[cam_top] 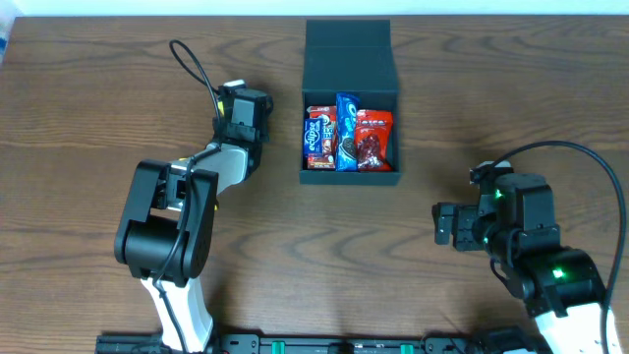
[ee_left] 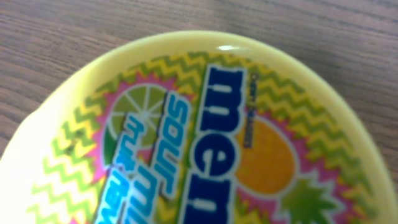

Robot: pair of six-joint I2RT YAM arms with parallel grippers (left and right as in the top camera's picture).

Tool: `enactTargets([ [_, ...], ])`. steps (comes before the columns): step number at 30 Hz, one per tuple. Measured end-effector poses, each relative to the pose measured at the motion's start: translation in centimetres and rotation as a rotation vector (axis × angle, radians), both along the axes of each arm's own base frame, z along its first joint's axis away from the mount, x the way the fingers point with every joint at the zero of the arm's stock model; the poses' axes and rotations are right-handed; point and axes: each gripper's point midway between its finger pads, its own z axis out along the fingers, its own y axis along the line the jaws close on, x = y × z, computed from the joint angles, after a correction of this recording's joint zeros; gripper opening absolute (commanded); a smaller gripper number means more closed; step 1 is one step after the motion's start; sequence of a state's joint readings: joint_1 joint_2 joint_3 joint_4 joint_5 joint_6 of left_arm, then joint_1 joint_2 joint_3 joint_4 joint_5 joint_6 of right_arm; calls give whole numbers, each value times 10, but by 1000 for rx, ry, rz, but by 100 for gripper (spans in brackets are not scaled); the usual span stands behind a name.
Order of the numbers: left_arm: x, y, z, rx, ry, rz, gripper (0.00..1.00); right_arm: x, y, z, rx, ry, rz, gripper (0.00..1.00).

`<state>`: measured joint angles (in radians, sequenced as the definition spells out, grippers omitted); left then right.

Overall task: Pack container
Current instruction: 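Close the left gripper on the Mentos roll and lift, then carry the Mentos roll right and lower it into the black box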

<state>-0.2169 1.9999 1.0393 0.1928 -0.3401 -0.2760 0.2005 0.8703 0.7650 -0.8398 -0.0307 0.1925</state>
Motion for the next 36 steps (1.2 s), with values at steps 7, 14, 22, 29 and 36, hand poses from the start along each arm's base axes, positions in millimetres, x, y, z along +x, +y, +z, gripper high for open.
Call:
enactTargets([
  [7,-31,-6,6,4,118,-1,6,0,0,0,0,0,0,99],
  [14,-77,-30,55,4,190,-54,6,0,0,0,0,0,0,99],
  [22,-125,-64,135,47,302,-162,6,0,0,0,0,0,0,99],
  [29,-155,-104,188,25,355,-253,6,0,0,0,0,0,0,99],
  [36,-171,-170,200,-155,514,-394,6,0,0,0,0,1,0,99],
])
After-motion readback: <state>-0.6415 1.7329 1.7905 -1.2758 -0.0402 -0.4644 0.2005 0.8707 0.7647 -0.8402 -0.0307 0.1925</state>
